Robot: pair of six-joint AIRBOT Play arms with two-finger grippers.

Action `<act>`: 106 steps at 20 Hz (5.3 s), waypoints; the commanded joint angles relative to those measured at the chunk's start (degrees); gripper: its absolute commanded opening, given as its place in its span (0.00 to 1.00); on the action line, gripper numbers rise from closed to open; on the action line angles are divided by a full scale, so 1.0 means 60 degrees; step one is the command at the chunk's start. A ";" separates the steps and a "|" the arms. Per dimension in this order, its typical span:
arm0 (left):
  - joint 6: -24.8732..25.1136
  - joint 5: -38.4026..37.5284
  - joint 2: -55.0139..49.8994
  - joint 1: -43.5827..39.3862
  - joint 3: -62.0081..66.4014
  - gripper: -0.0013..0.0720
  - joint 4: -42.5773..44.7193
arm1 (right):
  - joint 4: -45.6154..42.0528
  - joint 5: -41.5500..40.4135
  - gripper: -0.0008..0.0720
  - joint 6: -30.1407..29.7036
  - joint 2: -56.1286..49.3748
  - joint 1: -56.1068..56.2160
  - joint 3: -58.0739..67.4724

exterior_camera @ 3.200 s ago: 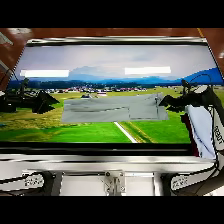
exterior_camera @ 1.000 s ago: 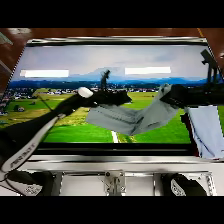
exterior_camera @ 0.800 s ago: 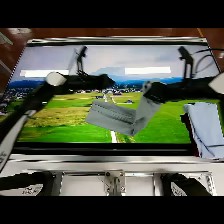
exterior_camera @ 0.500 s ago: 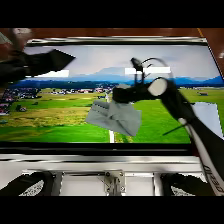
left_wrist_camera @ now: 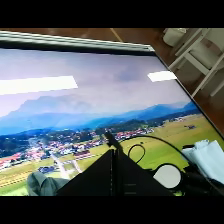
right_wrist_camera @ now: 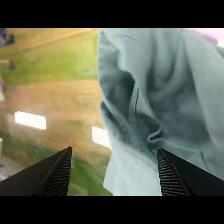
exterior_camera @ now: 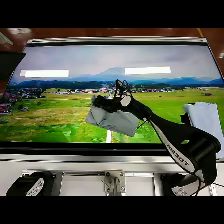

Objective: Fold the shirts.

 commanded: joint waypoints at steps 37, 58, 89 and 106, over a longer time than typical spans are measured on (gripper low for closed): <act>-0.0291 -0.0397 -0.0310 0.0157 -0.0044 0.06 0.0900 | 0.0907 0.6961 0.10 -0.1585 0.4535 -0.7810 0.1883; -0.0306 -0.0783 -0.0922 0.0153 -0.0044 0.06 0.1326 | -0.0098 0.5380 0.10 -0.0306 0.3479 -1.2812 0.3144; -0.0324 -0.0787 -0.1395 -0.0299 -0.0044 0.06 0.1290 | -1.0065 1.1391 0.60 0.1490 0.3497 -1.3468 -0.0495; -0.1548 -0.4226 -0.4900 -0.2565 0.1078 0.22 0.6845 | -0.8134 0.9533 0.96 0.0080 0.4743 -0.7650 0.3639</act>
